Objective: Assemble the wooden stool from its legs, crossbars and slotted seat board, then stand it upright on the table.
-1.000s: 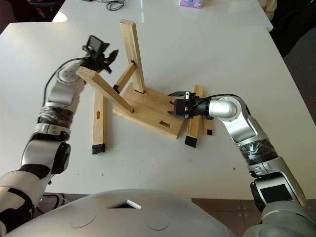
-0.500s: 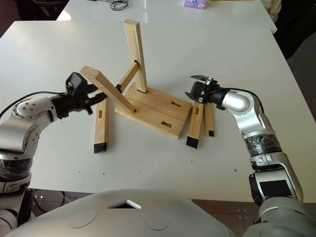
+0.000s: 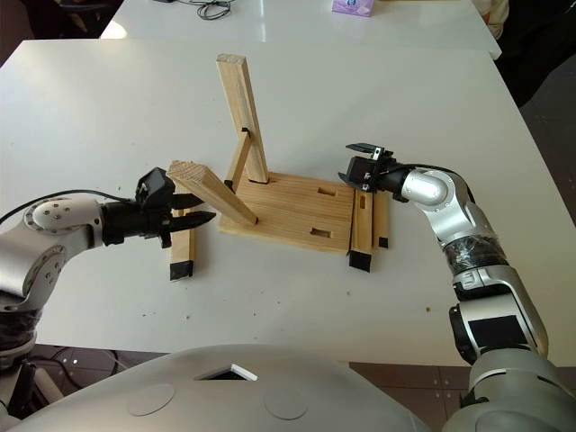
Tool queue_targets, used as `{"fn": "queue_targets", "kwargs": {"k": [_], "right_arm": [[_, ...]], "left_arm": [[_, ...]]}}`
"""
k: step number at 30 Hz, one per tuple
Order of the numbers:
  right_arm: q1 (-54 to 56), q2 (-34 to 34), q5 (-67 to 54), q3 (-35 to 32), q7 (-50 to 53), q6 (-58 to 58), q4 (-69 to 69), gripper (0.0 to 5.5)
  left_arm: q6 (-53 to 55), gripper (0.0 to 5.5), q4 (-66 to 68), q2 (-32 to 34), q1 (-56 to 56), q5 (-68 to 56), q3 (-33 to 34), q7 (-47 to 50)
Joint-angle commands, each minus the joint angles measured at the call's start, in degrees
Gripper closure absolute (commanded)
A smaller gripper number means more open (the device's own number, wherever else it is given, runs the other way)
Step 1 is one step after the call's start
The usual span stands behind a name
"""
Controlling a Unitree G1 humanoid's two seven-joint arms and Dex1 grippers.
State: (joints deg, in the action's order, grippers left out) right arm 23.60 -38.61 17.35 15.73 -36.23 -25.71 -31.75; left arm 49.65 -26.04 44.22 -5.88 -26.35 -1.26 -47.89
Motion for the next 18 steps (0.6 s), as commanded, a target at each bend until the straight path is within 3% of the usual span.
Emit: {"fn": "queue_targets", "kwargs": {"k": [1, 11, 18], "right_arm": [[-2.4, -0.6, 0.9, 1.2, -1.4, -0.6, -0.6, 2.34], [-3.3, -1.8, 0.9, 1.5, -2.5, -1.1, 0.2, 2.34], [-3.5, -2.0, 0.9, 1.8, -3.0, -1.0, 1.8, 2.34]], "left_arm": [[4.4, 3.59, -3.7, 1.6, -0.6, -6.4, 1.0, -3.4], [6.8, 3.59, -12.1, 5.6, 7.9, -14.9, 0.6, -7.9], [6.6, 3.59, -8.3, 2.0, 6.0, -7.9, -8.0, 0.3]]}}
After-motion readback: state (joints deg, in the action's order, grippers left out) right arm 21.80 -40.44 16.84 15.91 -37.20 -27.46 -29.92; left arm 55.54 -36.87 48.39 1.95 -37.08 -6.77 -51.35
